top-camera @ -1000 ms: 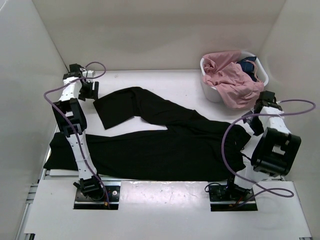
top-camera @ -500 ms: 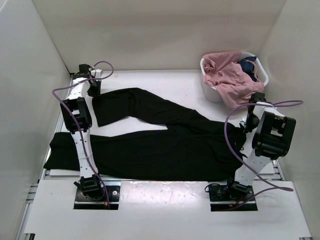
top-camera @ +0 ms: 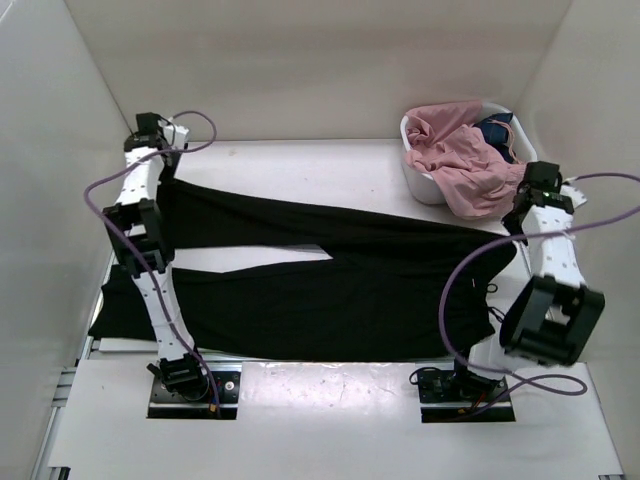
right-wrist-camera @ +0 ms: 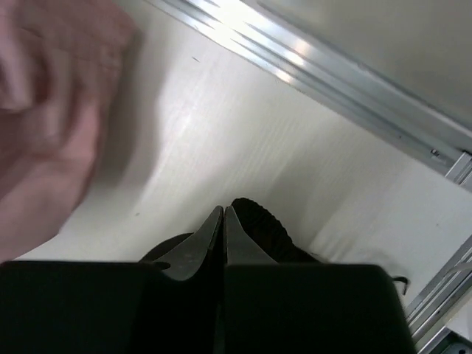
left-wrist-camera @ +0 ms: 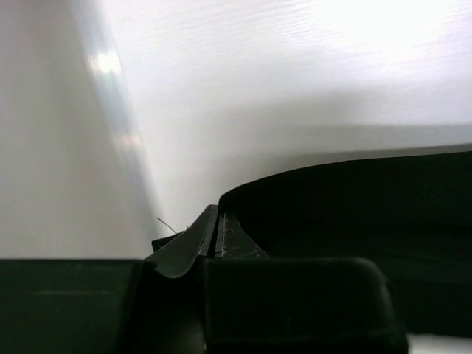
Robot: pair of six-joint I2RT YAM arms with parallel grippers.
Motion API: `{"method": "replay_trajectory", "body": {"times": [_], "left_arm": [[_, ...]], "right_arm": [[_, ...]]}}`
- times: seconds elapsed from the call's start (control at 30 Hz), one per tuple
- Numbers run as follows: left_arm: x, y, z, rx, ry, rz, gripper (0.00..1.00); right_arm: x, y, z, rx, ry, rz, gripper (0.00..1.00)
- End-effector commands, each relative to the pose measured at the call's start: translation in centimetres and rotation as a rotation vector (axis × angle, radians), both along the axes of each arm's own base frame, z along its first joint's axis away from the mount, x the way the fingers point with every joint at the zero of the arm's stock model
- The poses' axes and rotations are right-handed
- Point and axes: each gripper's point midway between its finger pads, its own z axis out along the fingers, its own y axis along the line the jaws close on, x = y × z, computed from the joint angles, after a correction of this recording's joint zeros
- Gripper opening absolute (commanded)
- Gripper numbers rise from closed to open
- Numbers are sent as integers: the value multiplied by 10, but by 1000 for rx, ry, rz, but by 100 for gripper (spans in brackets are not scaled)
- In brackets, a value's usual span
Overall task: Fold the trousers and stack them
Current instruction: Fold the trousers
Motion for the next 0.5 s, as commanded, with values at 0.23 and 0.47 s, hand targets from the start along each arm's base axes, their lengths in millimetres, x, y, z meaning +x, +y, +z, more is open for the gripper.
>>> {"method": "replay_trajectory", "body": {"times": [0.23, 0.47], "left_arm": [[-80, 33, 60, 287, 90, -76, 19], [-25, 23, 10, 199, 86, -62, 14]], "right_arm": [[-14, 13, 55, -31, -149, 106, 0], [-13, 17, 38, 5, -120, 111, 0]]}}
